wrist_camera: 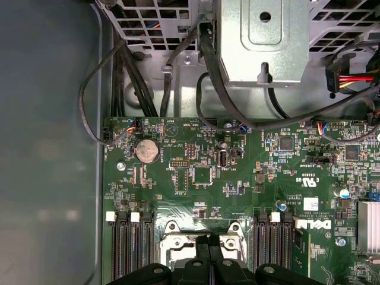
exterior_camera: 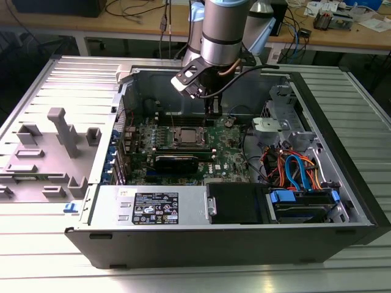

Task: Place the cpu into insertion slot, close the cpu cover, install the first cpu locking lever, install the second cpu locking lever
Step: 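Close the cpu cover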

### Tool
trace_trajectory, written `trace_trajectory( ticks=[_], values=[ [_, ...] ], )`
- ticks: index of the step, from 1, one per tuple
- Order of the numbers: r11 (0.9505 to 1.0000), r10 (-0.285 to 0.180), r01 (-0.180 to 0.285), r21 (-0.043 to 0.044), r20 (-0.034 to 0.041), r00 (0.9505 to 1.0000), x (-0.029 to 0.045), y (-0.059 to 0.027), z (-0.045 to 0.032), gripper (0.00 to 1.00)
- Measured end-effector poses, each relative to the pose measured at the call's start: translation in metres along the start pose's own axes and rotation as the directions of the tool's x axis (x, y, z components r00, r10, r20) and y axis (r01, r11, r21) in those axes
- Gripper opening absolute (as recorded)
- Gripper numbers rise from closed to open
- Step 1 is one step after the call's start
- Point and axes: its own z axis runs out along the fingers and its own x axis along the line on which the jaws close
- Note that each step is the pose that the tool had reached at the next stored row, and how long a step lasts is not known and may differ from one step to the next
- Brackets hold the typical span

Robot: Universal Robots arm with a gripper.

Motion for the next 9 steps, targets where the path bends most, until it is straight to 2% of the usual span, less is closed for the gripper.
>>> trace_trajectory(
  ticks=[5, 9],
  values=[
    [1.0000, 0.000, 0.000, 0.0000, 0.0000, 1.0000, 0.0000, -0.0007, 0.0001, 0.11],
    [1.0000, 0.000, 0.000, 0.0000, 0.0000, 1.0000, 0.0001, -0.0068, 0.0008, 0.11]
  ],
)
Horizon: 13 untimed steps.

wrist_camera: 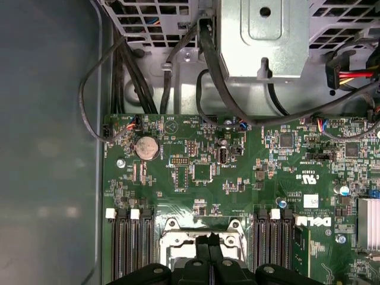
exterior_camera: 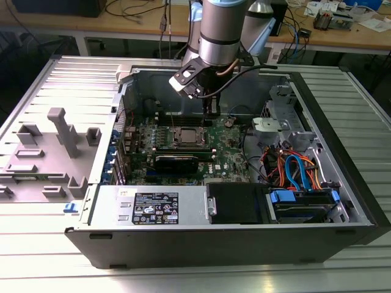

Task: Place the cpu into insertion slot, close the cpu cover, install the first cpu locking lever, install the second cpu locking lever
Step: 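Close the cpu cover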

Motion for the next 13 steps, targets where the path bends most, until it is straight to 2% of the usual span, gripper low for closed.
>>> trace_trajectory(
  ticks=[13],
  values=[
    [1.0000, 0.000, 0.000, 0.0000, -0.0013, 1.0000, 0.0003, -0.0230, 0.0015, 0.11]
  ],
)
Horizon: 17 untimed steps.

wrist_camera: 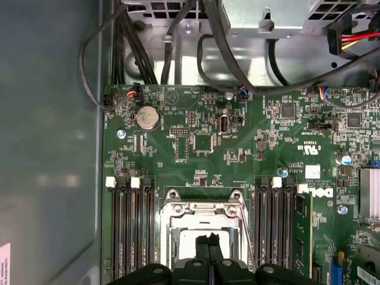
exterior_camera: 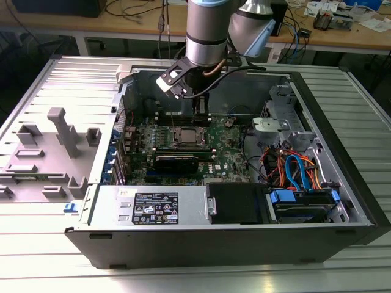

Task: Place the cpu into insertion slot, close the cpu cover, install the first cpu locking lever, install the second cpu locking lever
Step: 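Close the cpu cover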

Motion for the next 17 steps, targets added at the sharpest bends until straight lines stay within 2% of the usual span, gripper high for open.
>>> trace_trajectory(
  ticks=[8, 12, 17],
  values=[
    [1.0000, -0.001, 0.001, 0.0001, 0.0002, 1.0000, 0.0001, -0.0112, 0.0017, 0.11],
    [1.0000, -0.003, 0.003, -0.0001, 0.0001, 1.0000, -0.0026, -0.0179, 0.0061, 0.11],
    [1.0000, -0.006, 0.006, 0.0000, 0.0002, 1.0000, -0.0033, -0.0216, 0.0074, 0.11]
  ],
)
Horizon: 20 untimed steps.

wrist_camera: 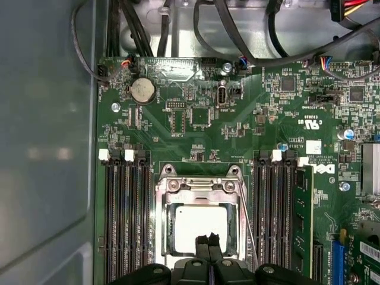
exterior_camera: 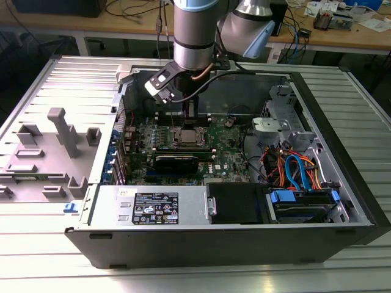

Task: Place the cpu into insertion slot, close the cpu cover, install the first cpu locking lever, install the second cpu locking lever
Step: 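Close the cpu cover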

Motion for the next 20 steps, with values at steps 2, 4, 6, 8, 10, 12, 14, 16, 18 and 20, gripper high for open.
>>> trace_trajectory(
  ticks=[2, 4, 6, 8, 10, 12, 14, 16, 18, 20],
  values=[
    [1.0000, 0.000, 0.000, 0.0000, -0.0001, 1.0000, 0.0000, 0.0000, 0.0001, 0.11],
    [1.0000, 0.000, 0.000, -0.0001, -0.0001, 1.0000, 0.0000, -0.0001, 0.0001, 0.11],
    [1.0000, 0.000, 0.000, -0.0001, -0.0001, 1.0000, 0.0000, -0.0001, 0.0000, 0.11],
    [1.0000, 0.000, 0.000, 0.0000, -0.0002, 1.0000, 0.0000, -0.0001, 0.0001, 0.11],
    [1.0000, 0.000, 0.000, 0.0000, -0.0001, 1.0000, 0.0000, -0.0001, 0.0001, 0.11],
    [1.0000, -0.002, 0.002, 0.0000, 0.0000, 1.0000, -0.0001, -0.0002, 0.0004, 0.11],
    [0.9998, -0.021, 0.021, -0.0002, 0.0000, 0.9998, 0.0000, -0.0005, 0.0011, 0.11],
    [0.9992, -0.040, 0.040, -0.0003, 0.0004, 0.9992, 0.0000, -0.0010, 0.0015, 0.11],
    [0.9991, -0.041, 0.041, -0.0003, 0.0004, 0.9991, 0.0000, -0.0011, 0.0016, 0.11],
    [0.9991, -0.041, 0.041, -0.0005, 0.0001, 0.9991, 0.0001, -0.0018, 0.0022, 0.11]
  ],
)
